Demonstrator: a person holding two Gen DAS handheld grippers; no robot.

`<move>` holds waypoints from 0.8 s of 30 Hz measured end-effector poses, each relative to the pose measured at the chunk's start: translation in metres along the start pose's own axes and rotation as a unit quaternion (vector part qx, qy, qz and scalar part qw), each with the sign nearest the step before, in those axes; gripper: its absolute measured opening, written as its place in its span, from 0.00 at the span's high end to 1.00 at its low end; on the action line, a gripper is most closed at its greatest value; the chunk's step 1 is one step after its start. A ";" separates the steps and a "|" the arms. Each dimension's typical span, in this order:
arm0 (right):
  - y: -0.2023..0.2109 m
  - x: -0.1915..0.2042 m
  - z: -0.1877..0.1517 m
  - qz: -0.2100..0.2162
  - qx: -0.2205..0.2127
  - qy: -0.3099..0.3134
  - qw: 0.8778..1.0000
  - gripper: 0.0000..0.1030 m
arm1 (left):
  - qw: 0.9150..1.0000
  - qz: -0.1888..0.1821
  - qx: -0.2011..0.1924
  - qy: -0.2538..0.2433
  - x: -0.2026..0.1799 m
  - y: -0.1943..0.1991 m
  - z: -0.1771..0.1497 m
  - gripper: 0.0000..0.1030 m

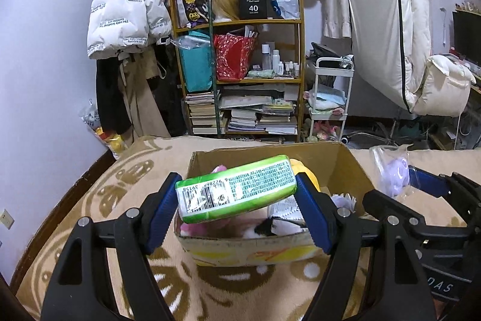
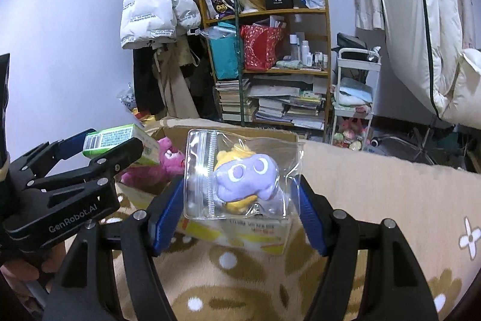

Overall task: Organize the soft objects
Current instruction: 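Lift the green carton with the left gripper while the right carries the bag over the box, then open the left gripper over the box while the right releases the bag inside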

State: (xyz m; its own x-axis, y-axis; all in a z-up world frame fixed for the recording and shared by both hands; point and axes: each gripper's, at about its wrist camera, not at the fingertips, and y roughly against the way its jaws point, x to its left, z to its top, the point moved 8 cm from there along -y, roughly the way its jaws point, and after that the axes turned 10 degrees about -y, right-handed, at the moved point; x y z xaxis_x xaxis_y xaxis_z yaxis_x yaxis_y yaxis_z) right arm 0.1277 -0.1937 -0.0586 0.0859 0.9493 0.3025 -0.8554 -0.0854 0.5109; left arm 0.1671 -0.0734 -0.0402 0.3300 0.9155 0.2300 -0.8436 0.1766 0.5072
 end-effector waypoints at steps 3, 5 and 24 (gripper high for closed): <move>-0.007 0.000 0.003 0.005 -0.002 0.005 1.000 0.28 | 1.000 -0.007 0.006 -0.001 -0.001 -0.008 0.000 0.27; -0.011 -0.001 0.004 0.010 0.000 0.005 1.000 0.28 | 1.000 -0.008 0.008 -0.004 -0.002 -0.011 0.000 0.27; -0.042 -0.024 0.006 0.047 0.022 -0.026 0.998 0.25 | 0.999 -0.031 0.023 -0.023 -0.014 -0.041 -0.003 0.25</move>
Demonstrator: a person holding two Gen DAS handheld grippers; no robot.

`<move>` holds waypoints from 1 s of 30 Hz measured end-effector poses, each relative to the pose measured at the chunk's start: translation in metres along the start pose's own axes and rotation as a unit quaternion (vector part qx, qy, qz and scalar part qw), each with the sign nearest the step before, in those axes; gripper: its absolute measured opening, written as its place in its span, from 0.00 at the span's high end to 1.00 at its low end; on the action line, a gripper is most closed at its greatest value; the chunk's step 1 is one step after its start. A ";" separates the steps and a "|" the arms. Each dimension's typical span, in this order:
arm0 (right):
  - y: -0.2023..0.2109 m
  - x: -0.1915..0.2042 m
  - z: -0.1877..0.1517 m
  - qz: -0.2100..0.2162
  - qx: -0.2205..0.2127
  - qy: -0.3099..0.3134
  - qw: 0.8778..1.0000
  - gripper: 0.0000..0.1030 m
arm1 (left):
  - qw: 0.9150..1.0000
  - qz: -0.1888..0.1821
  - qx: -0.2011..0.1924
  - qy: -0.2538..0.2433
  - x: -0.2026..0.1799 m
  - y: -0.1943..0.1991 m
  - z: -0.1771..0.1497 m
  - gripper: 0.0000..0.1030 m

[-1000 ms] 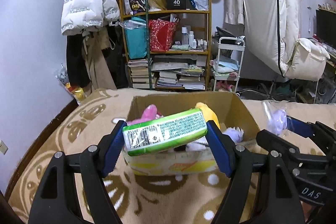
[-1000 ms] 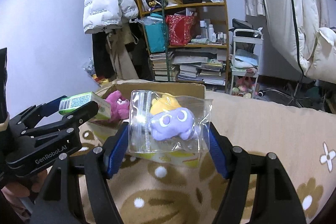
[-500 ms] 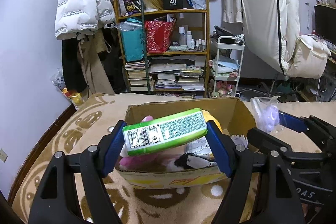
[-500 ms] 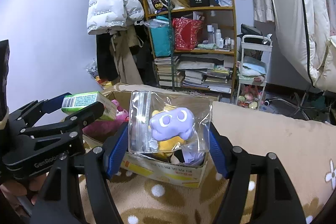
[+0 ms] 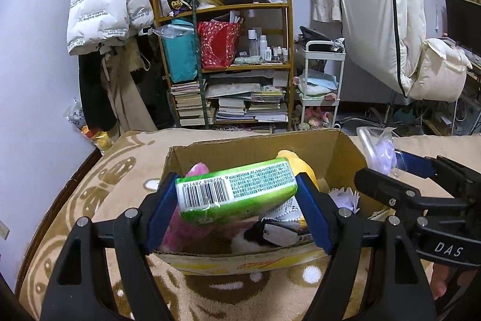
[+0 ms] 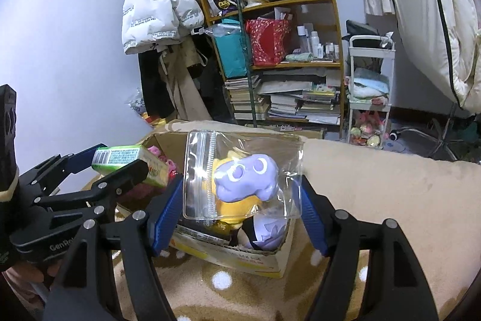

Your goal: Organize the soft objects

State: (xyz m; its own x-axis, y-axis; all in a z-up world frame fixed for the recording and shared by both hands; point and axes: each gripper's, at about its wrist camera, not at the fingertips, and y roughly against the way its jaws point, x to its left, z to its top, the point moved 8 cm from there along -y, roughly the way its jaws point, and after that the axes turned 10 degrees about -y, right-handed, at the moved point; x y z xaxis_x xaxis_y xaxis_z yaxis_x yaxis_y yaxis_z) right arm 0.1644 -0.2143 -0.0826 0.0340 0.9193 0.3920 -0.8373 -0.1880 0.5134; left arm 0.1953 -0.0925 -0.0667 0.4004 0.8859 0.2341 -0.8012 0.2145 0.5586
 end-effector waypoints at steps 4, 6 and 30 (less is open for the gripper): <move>-0.005 0.000 -0.004 -0.015 0.005 0.014 1.000 0.24 | 1.000 0.024 0.000 -0.004 0.005 0.000 -0.001 0.12; -0.007 0.000 -0.006 -0.017 0.012 0.018 1.000 0.24 | 1.000 0.026 -0.001 -0.001 0.006 0.001 0.000 0.11; 0.054 -0.002 -0.002 -0.025 -0.033 0.002 0.999 0.00 | 0.998 0.053 -0.004 0.035 0.031 0.059 -0.012 0.05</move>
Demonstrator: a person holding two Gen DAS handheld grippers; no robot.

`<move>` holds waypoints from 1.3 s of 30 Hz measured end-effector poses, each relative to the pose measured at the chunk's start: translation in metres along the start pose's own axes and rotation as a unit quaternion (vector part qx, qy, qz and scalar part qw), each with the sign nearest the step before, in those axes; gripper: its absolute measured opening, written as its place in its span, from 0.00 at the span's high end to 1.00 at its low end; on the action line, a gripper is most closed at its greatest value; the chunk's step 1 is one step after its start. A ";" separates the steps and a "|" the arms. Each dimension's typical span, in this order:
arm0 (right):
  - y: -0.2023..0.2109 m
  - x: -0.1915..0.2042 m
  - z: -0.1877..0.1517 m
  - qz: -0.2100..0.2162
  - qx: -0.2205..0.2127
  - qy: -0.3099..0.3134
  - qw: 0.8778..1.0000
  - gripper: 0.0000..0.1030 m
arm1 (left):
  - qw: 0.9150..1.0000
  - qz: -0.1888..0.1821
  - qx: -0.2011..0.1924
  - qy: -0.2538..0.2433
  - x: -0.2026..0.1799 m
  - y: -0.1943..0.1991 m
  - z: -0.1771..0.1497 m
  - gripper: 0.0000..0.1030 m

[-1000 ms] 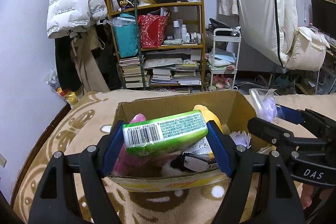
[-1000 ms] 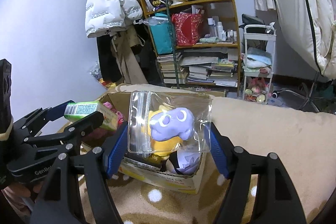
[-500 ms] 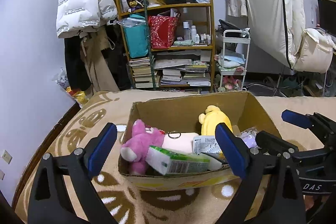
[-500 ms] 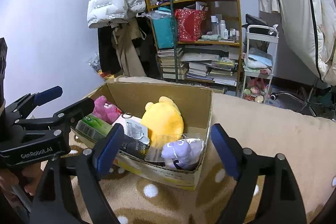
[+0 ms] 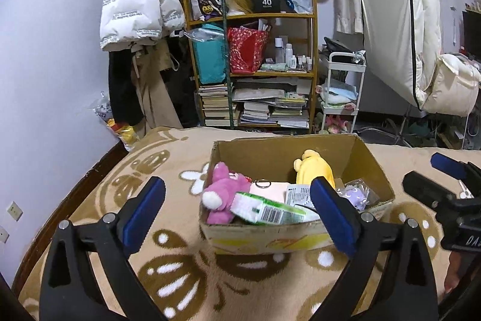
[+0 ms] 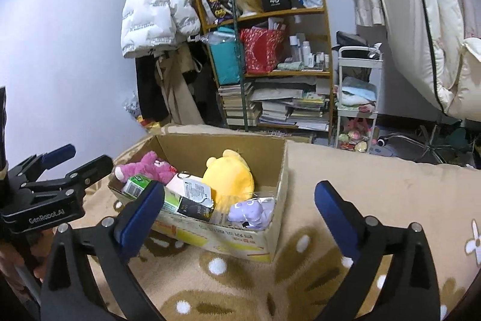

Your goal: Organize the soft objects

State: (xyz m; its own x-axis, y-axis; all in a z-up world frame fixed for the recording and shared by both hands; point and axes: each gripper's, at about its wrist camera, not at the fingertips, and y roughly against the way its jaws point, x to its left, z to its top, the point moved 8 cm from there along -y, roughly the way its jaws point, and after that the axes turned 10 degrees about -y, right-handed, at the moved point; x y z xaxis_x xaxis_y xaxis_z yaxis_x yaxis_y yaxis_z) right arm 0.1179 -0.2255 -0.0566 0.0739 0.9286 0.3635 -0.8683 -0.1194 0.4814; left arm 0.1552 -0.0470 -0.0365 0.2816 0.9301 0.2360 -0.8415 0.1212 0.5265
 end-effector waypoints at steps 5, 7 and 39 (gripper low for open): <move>0.024 0.000 0.006 -0.002 -0.017 -0.004 1.000 0.00 | 1.000 0.003 -0.013 0.002 0.004 0.030 -0.003 0.03; 0.034 0.001 0.007 -0.003 -0.024 -0.002 1.000 0.00 | 1.000 0.007 -0.018 -0.001 0.007 0.041 -0.003 0.03; 0.109 0.006 -0.010 -0.006 -0.048 -0.002 0.999 0.00 | 1.000 0.011 -0.010 -0.008 0.017 0.100 -0.046 0.01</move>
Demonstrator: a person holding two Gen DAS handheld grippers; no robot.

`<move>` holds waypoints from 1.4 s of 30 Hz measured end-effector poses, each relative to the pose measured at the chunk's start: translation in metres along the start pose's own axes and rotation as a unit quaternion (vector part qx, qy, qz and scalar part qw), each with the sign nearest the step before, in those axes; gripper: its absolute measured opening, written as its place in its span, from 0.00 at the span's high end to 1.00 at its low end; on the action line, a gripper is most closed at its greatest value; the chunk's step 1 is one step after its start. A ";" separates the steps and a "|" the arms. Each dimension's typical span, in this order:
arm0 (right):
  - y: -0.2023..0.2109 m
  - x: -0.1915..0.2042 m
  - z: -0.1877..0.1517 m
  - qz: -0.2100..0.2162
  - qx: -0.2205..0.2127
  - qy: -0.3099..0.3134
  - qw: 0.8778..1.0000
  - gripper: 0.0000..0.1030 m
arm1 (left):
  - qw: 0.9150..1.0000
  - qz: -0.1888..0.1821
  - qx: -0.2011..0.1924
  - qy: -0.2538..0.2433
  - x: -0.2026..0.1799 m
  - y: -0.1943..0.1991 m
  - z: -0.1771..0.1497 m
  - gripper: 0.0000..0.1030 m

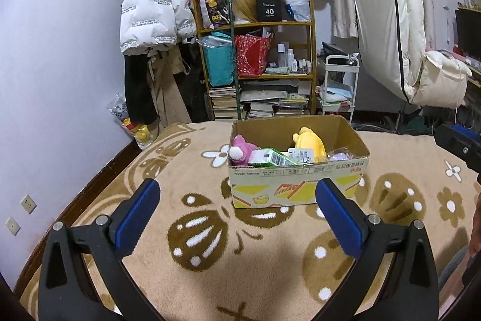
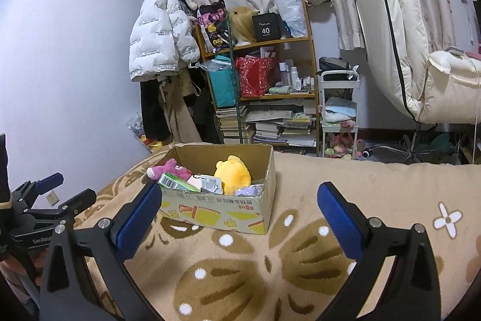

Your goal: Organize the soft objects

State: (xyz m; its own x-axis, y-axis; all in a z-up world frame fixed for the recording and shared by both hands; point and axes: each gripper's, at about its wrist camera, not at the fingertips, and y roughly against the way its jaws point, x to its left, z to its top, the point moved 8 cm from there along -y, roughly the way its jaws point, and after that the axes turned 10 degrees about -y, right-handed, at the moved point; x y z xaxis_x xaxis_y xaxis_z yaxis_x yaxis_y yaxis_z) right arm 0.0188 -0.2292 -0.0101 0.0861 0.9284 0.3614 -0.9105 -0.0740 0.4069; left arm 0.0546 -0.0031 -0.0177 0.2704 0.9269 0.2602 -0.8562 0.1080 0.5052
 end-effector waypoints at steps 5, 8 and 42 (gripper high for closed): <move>-0.003 -0.002 0.001 -0.003 -0.002 -0.006 1.000 0.00 | 1.000 0.003 0.000 -0.010 -0.004 -0.006 0.000 0.01; -0.006 -0.003 0.001 -0.004 0.003 -0.012 1.000 0.00 | 1.000 0.007 0.000 -0.010 -0.004 -0.006 0.001 0.01; -0.016 -0.005 -0.007 -0.010 0.010 -0.012 1.000 0.00 | 1.000 0.001 -0.001 -0.007 -0.005 -0.003 -0.001 0.01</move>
State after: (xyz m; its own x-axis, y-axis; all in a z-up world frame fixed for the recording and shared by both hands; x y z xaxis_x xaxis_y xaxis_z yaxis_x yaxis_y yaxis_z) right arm 0.0299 -0.2304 -0.0242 0.1137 0.9205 0.3739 -0.8999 -0.0640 0.4313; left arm 0.0552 -0.0074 -0.0211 0.2744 0.9219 0.2734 -0.8581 0.1065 0.5023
